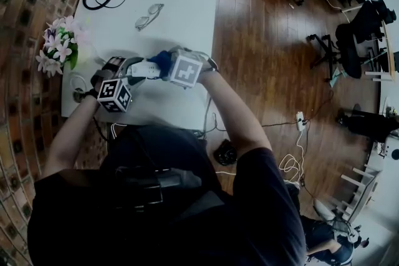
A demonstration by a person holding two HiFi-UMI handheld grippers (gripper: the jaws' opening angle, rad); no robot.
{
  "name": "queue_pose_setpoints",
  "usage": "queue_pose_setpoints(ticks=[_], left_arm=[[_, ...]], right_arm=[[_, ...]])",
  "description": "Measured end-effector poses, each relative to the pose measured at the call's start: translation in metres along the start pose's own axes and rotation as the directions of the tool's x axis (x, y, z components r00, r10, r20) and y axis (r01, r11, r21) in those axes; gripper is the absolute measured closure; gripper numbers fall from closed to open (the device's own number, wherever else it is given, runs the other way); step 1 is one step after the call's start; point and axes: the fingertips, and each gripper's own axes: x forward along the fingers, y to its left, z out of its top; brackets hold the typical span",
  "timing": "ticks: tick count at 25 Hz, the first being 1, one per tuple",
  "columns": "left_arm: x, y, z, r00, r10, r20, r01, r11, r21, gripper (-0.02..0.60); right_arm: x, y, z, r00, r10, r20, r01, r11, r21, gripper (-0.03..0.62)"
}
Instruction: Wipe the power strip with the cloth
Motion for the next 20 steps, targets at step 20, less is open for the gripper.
queue_pose_setpoints(ticks=[20], left_arm=[[0.000, -0.020, -0.030, 0.958, -0.284, 0.035, 0.263, 0.826, -0.498, 0.323]], right_arm=[[-0.018, 0.024, 0.006, 0.907, -0.350, 0.234, 0.358, 0.934, 0.010, 0.276]])
